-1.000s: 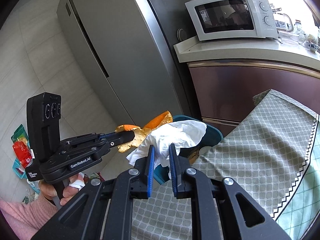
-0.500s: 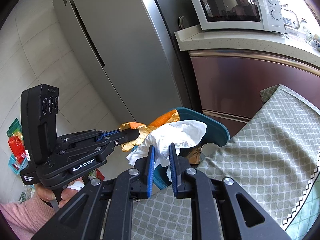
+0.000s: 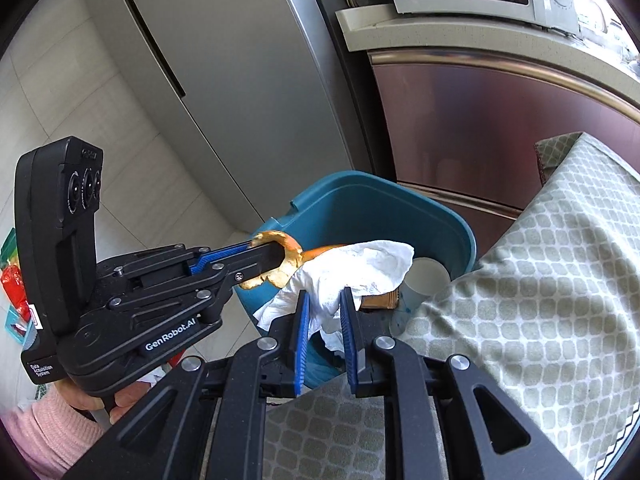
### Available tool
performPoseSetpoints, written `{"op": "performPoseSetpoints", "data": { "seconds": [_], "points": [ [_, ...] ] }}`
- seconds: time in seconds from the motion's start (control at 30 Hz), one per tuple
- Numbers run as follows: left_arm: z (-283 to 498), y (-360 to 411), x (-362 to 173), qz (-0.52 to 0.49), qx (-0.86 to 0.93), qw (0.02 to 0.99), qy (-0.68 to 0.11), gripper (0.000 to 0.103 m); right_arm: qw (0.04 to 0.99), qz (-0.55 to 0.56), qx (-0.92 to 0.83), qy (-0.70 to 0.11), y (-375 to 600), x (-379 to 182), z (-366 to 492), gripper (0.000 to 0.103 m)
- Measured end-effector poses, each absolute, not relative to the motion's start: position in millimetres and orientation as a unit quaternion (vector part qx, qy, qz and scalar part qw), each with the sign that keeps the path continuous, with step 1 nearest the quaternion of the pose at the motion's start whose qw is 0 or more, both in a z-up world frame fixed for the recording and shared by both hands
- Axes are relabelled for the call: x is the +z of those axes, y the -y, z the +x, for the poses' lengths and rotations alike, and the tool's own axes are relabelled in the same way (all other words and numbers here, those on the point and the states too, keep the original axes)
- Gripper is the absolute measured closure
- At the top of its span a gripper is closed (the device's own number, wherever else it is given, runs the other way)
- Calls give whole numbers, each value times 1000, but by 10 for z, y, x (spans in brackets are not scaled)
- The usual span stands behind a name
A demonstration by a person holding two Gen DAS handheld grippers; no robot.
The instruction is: Collect trash
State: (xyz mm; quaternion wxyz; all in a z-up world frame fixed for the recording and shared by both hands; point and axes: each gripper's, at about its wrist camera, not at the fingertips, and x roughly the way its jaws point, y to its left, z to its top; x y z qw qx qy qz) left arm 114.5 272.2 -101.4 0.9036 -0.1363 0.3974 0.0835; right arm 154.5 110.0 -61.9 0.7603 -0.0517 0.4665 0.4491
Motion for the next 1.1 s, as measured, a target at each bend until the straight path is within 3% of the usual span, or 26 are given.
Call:
{"op": "performPoseSetpoints", "data": {
  "seconds": [0.17,0.3,0.5,0.7,0.73,0.8,0.87,0.97,1.1],
  "points": [
    [1234,-2728,-1122,-139,86,899,-406,92,760,-46,446,-471,-1103,-669,1598,85],
    [1263,-2745,-1183,-144,87,897,-409,78,760,-38,443,-473,-1097,-680,1640,84],
    [1214,-2723,-1139,-151,85,900,-399,70,763,-26,444,-469,-956,-645,1601,80],
    [1017,-2579,-921,-141,74,919,-361,53,779,-11,444,-442,-655,-499,1446,69],
    [973,-2546,-873,-138,71,923,-353,50,783,-9,442,-436,-592,-461,1412,66],
    [879,-2472,-768,-133,67,931,-335,32,795,-6,438,-419,-444,-369,1329,59],
    [775,-2388,-665,-129,60,938,-315,21,809,-2,429,-402,-289,-283,1248,45],
    [625,-2248,-518,-115,55,950,-285,8,832,0,409,-376,-48,-173,1125,32],
    [434,-2049,-360,-102,54,963,-245,6,865,3,366,-344,283,-83,971,20]
  ]
}}
